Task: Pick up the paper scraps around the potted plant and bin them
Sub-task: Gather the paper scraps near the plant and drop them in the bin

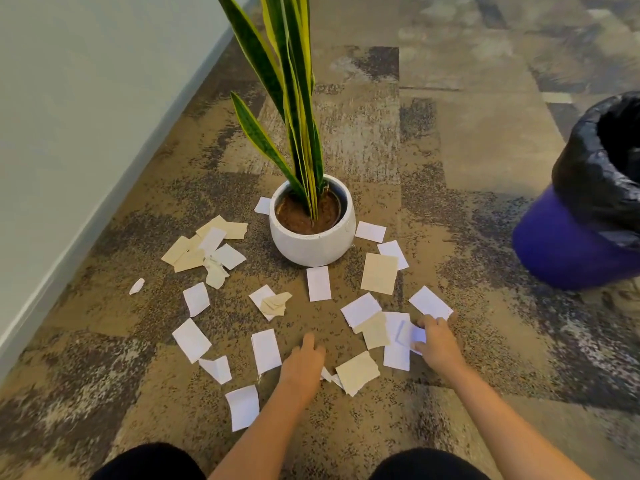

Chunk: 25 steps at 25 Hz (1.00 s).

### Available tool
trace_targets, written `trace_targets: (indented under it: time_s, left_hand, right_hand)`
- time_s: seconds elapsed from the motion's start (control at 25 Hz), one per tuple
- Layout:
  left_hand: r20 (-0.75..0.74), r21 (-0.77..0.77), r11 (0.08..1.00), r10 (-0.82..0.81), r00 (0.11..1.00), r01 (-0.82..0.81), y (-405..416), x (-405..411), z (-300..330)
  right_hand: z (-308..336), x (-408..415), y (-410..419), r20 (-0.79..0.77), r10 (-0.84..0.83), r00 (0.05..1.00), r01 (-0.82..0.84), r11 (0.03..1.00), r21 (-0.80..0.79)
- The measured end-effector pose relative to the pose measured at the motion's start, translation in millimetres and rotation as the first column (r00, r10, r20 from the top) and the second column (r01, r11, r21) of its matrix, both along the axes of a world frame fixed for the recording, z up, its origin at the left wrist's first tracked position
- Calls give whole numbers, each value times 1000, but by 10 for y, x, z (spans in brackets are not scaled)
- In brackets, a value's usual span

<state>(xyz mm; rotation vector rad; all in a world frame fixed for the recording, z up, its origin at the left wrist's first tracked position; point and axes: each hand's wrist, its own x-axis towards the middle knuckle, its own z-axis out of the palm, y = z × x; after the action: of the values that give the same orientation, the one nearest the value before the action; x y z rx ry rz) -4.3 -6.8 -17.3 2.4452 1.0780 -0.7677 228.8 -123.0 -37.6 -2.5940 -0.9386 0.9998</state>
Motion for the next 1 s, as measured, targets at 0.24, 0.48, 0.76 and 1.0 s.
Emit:
trace_targets:
  time_s: [0.24, 0.48, 0.76, 1.0]
  left_hand:
    - [239, 34, 992, 113, 964, -125, 45, -57, 79]
    - [540, -390, 828, 561, 627, -404, 307, 306, 520]
    - [610, -211, 925, 377, 697, -315, 41, 744, 625]
    - [562, -418, 892, 403, 722, -172, -60, 715, 434]
  right_hand:
    - [119, -22, -23, -88, -269, 959, 278, 955, 105]
    - [506, -98, 144, -361, -339, 869, 435, 871, 228]
    - [778, -384, 500, -839, -214, 500, 588, 795, 148]
    - [659, -244, 379, -694, -255, 673, 531, 819, 215]
